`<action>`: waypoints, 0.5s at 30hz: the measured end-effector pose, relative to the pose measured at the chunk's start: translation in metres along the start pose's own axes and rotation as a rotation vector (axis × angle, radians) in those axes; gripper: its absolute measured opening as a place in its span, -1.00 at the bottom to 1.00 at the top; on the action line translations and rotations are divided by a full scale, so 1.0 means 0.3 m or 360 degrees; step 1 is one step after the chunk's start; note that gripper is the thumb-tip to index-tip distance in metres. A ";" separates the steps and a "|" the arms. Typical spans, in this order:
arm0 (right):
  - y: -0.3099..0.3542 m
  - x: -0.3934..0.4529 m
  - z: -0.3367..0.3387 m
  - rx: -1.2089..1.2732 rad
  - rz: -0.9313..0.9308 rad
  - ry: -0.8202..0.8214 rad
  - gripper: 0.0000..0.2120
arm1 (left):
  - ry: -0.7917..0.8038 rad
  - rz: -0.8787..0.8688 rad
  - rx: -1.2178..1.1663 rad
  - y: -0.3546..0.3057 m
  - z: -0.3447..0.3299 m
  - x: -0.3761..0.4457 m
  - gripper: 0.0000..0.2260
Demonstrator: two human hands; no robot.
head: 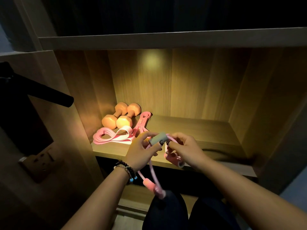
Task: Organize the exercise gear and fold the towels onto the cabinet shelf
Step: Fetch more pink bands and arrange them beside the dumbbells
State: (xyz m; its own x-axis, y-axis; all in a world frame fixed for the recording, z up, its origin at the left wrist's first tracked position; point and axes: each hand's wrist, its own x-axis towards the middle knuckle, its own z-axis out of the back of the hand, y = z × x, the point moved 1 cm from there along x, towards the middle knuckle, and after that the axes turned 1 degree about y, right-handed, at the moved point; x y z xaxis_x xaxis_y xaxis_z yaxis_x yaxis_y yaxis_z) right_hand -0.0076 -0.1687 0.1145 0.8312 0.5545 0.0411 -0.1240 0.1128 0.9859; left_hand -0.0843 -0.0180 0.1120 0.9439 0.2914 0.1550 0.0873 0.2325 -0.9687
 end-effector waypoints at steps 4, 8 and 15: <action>-0.006 0.009 0.010 -0.0290 0.0170 -0.0046 -0.87 | 0.0039 -0.0011 0.0011 0.010 0.011 0.008 -0.77; 0.014 0.002 0.050 -0.0287 0.0332 0.0044 -0.90 | 0.0043 -0.0031 0.0042 0.031 0.014 0.006 -0.77; -0.015 -0.011 0.098 -0.0514 0.0199 0.0134 -0.79 | 0.0038 -0.0021 0.0117 0.065 0.005 -0.008 -0.73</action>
State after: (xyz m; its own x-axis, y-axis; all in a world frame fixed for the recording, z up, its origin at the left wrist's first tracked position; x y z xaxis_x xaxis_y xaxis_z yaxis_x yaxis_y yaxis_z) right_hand 0.0062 -0.1952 0.1146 0.7527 0.6451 0.1316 -0.3981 0.2868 0.8713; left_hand -0.0852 -0.0127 0.0930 0.9503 0.2658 0.1622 0.0771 0.3038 -0.9496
